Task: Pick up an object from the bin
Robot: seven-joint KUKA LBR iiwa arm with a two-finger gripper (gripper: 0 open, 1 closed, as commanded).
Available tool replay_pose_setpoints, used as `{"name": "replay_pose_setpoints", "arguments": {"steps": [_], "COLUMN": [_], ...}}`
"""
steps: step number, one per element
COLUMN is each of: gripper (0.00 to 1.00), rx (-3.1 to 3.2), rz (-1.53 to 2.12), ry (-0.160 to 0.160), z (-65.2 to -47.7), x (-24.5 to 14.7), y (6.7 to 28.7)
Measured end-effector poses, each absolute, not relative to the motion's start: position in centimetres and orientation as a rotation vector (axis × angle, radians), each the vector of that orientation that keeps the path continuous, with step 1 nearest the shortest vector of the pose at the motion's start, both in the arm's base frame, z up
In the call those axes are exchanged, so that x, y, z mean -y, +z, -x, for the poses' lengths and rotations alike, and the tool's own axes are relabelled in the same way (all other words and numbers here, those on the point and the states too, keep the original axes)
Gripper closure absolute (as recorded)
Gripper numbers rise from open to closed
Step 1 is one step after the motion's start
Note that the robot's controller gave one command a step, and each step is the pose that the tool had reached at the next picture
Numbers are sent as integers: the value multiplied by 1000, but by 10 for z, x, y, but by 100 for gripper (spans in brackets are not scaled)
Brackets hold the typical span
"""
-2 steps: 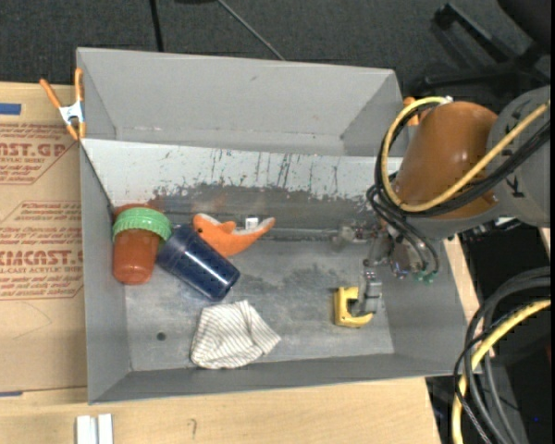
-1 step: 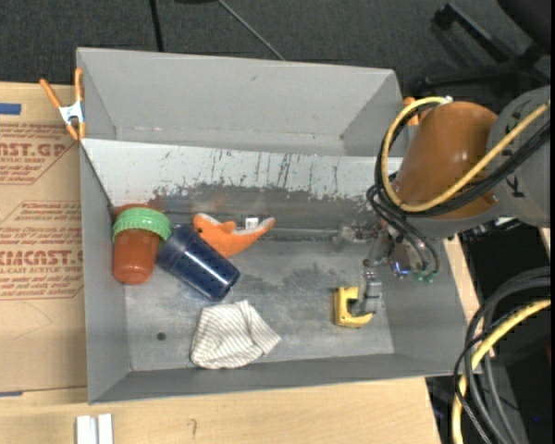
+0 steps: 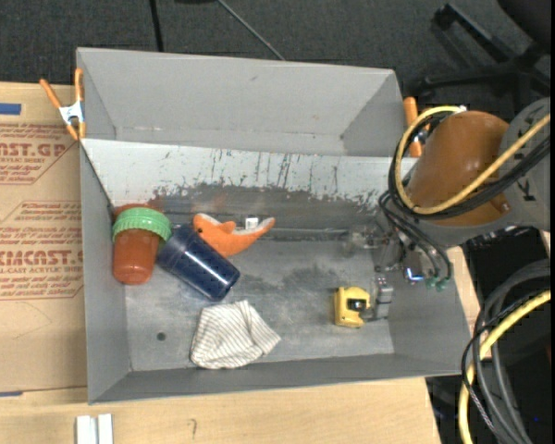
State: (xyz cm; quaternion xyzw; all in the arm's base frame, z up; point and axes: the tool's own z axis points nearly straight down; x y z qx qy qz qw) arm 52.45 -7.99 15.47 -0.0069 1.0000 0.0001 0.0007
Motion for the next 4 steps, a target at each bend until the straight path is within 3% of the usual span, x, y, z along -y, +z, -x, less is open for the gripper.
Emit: {"name": "replay_pose_setpoints", "arguments": {"steps": [1,2,3,4], "gripper": [0,100,100,100], "rx": [-3133,-3085,-3085,-3089], "rz": [206,588,588,571], "ry": [-1,1,1,2], "z": [-509,-503,-503,-509], "x": [93,94,94,137], "y": [132,95,95,135]}}
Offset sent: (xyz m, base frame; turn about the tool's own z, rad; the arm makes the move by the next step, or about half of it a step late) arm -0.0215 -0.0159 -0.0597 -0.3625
